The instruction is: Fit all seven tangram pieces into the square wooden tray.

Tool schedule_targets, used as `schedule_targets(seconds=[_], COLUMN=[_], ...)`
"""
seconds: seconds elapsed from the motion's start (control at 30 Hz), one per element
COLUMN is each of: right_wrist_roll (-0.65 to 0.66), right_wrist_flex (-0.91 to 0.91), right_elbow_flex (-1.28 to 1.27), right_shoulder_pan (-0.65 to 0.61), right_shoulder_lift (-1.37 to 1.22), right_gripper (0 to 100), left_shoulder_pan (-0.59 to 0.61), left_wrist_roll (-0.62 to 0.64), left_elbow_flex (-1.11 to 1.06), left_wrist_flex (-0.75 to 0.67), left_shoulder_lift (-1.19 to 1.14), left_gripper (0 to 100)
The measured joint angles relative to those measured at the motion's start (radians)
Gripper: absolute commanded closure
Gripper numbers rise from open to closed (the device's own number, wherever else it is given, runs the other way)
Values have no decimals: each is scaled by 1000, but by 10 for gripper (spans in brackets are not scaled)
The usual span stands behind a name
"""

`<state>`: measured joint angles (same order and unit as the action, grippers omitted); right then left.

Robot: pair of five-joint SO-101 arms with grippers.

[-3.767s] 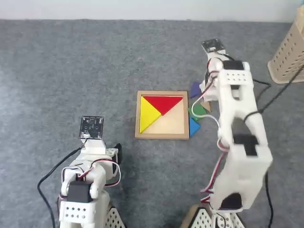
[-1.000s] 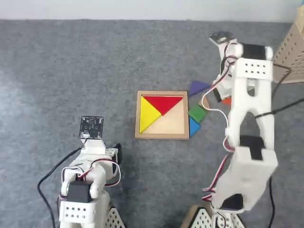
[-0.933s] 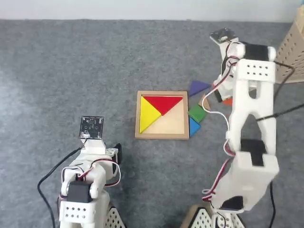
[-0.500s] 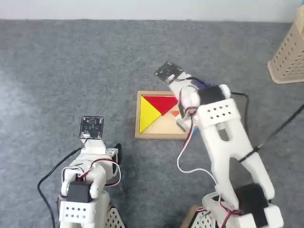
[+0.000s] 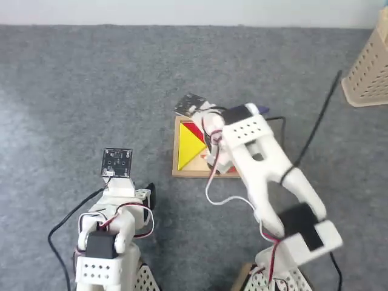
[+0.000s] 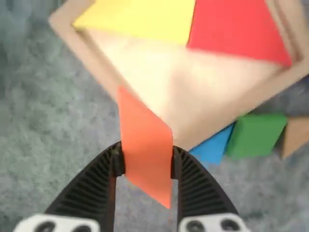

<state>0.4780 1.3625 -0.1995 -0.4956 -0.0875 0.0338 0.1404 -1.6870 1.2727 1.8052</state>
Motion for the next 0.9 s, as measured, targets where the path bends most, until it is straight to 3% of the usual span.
schedule_targets(seconds=[0.23, 0.67, 0.8, 0.9], right_wrist_roll=[3, 230, 209, 48], right_wrist_flex=[14, 34, 34, 20], right_elbow_flex=[189, 222, 222, 222], right_shoulder_pan=[0, -46, -43, -32], right_shoulder_lift=[-169, -187, -187, -187], right_gripper=[992, 992, 992, 991], left_shoulder_pan=[-2, -2, -2, -2], left_wrist_roll=[0, 0, 0, 0], left_elbow_flex=[0, 0, 0, 0], left_wrist_flex=[0, 0, 0, 0], left_shoulder_lift=[0, 0, 0, 0], left_gripper=[848, 848, 848, 848])
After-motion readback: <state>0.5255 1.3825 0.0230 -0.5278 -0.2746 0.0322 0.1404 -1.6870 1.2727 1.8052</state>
